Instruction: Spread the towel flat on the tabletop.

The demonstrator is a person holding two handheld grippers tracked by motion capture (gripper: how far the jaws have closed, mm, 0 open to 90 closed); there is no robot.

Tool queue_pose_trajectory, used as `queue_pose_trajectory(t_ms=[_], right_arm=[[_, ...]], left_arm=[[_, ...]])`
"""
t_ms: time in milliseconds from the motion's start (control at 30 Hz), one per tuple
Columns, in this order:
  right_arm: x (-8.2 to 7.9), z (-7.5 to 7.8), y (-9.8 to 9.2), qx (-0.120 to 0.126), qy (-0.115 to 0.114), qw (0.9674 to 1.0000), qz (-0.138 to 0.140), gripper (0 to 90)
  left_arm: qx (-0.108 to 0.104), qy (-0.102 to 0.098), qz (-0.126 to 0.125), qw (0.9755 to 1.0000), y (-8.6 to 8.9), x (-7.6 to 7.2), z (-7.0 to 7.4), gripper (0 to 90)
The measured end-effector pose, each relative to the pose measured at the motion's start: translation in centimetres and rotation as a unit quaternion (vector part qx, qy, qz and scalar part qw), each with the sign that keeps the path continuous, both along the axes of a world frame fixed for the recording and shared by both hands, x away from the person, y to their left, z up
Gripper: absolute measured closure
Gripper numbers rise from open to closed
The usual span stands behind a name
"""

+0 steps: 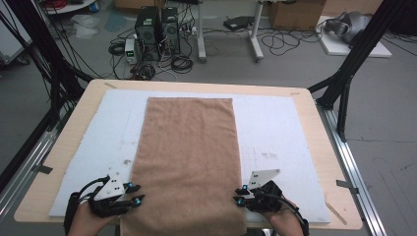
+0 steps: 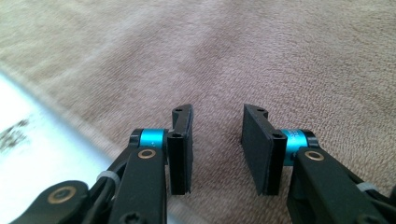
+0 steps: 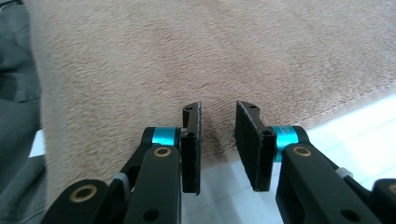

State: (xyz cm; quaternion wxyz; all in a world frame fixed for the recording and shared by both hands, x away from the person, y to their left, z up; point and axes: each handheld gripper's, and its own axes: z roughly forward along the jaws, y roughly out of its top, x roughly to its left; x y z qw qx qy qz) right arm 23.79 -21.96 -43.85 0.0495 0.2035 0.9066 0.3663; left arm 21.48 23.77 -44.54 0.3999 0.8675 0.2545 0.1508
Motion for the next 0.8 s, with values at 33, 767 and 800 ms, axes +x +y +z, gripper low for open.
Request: queue_pose_trajectory(t_ms=[33,767,800], right_arm=[[-0.2,0.1,0.0,-0.002,0.003,1.0000,0.005,72.2],[-1.0,-0.3,1.3,0.017,0.006,0.9991,0.039,85.6],[-1.1,-0.2,1.4,0.016,0.009,0.9990,0.040,86.6]], left_arm=[[-0.001,0.001,0.002,1.0000,0.2,0.0,0.0,63.9],[-0.006,-0.003,-0.012,0.9999,-0.1,-0.1,-0.2,81.7],[-0.003,-0.005,-0.013,0.9999,-0.1,-0.1,-0.1,83.6]])
